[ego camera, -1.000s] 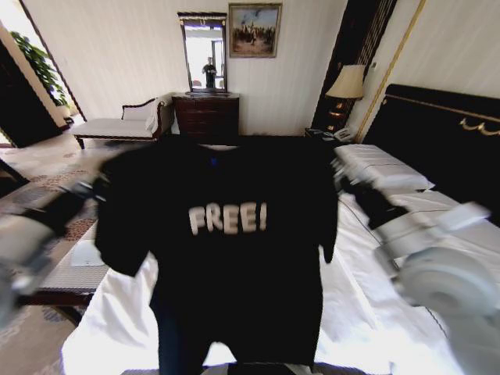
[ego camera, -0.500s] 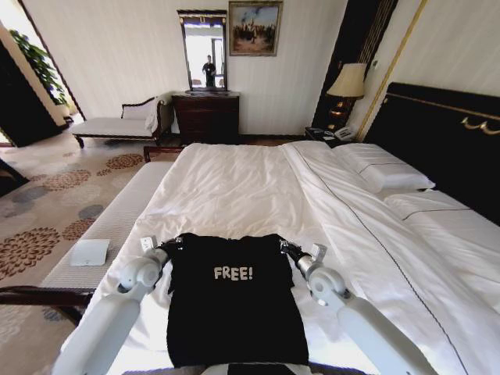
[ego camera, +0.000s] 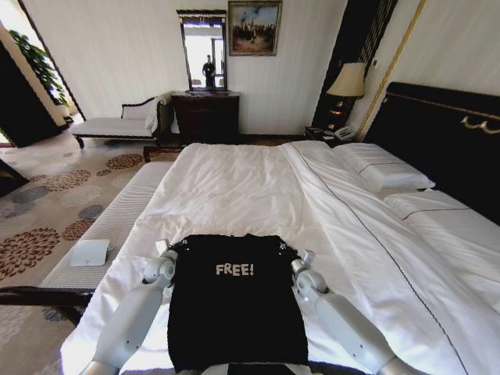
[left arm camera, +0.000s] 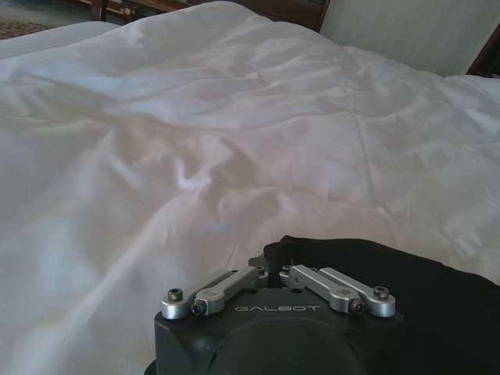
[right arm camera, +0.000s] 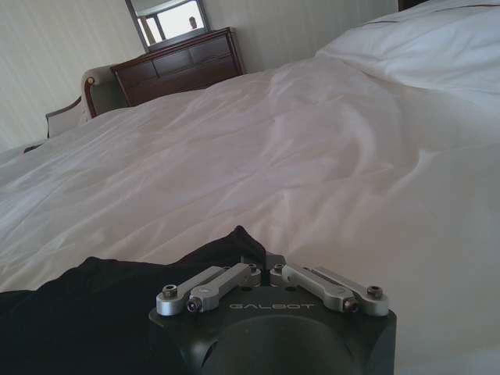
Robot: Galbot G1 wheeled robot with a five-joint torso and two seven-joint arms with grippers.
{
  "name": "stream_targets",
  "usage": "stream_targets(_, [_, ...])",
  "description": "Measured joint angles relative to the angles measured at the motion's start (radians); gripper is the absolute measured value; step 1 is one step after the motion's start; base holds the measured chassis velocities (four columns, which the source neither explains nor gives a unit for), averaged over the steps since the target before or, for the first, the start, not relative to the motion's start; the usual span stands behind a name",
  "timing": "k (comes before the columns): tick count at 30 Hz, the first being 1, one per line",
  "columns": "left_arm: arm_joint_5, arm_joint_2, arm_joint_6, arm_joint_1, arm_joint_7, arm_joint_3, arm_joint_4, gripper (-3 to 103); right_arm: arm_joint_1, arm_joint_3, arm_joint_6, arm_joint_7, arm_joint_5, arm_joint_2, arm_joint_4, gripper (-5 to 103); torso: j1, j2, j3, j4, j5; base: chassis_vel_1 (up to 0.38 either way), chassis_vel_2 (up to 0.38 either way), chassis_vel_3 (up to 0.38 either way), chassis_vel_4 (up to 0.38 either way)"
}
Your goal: Fold the clothes on the bed.
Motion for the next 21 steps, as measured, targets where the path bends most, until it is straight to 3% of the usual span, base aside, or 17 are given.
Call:
stream_targets(5, [-0.008, -0.042, -0.005, 0.017, -0.028, -0.010, -0.020, -1, -0.013, 0.022, 0.028, 0.012, -0.020, 0.059, -0.018, 0, 0.000, 0.000, 0.000, -0.0001, 0.0001, 0.000, 0.000, 0.000, 0.000])
stream_targets(7, [-0.020, -0.059, 0.009, 0.039, -0.044, -0.032, -0.043, 10, -0.030, 0.032, 0.036, 0.039, -0.035, 0.088, -0.005, 4, 0.000, 0.000, 0.000, -0.0001, 0.0001, 0.000, 0.000, 0.000, 0.000])
stream_targets(8, [-0.020, -0.059, 0.009, 0.039, -0.044, -0.032, -0.043, 10, -0.030, 0.032, 0.036, 0.039, -0.035, 0.088, -0.005, 4, 0.000, 0.000, 0.000, -0.0001, 0.0001, 0.000, 0.000, 0.000, 0.000])
stream_targets(10, [-0.027, -0.057, 0.019, 0.061, -0.059, -0.054, -0.068, 20, -0.050, 0.048, 0.036, 0.055, -0.051, 0.088, 0.029, 15, 0.000, 0.000, 0.000, 0.0000, 0.0002, 0.000, 0.000, 0.000, 0.000])
stream_targets(12, [-0.047, -0.040, 0.037, 0.095, -0.082, -0.093, -0.107, 26, -0.083, 0.080, 0.035, 0.079, -0.074, 0.069, 0.096, 25, 0.000, 0.000, 0.000, -0.0001, 0.0000, 0.000, 0.000, 0.000, 0.000])
stream_targets(13, [-0.047, -0.040, 0.037, 0.095, -0.082, -0.093, -0.107, 26, -0.083, 0.080, 0.035, 0.079, -0.074, 0.069, 0.096, 25, 0.000, 0.000, 0.000, -0.0001, 0.0000, 0.000, 0.000, 0.000, 0.000])
stream_targets(16, [-0.078, -0.011, 0.063, 0.150, -0.120, -0.165, -0.172, 42, -0.151, 0.148, 0.018, 0.116, -0.091, 0.021, 0.236, 36, 0.000, 0.000, 0.000, -0.0001, -0.0002, 0.000, 0.000, 0.000, 0.000])
stream_targets(17, [-0.078, -0.011, 0.063, 0.150, -0.120, -0.165, -0.172, 42, -0.151, 0.148, 0.018, 0.116, -0.091, 0.021, 0.236, 36, 0.000, 0.000, 0.000, -0.0001, -0.0002, 0.000, 0.000, 0.000, 0.000])
stream_targets(20, [-0.092, 0.012, 0.073, 0.215, -0.137, -0.245, -0.235, 53, -0.249, 0.200, -0.040, 0.140, -0.010, -0.031, 0.405, 52, 0.000, 0.000, 0.000, -0.0001, -0.0002, 0.000, 0.000, 0.000, 0.000])
stream_targets(21, [-0.093, 0.015, 0.074, 0.232, -0.140, -0.270, -0.253, 58, -0.276, 0.205, -0.063, 0.148, 0.018, -0.042, 0.443, 52, 0.000, 0.000, 0.000, 0.0000, -0.0003, 0.000, 0.000, 0.000, 0.000])
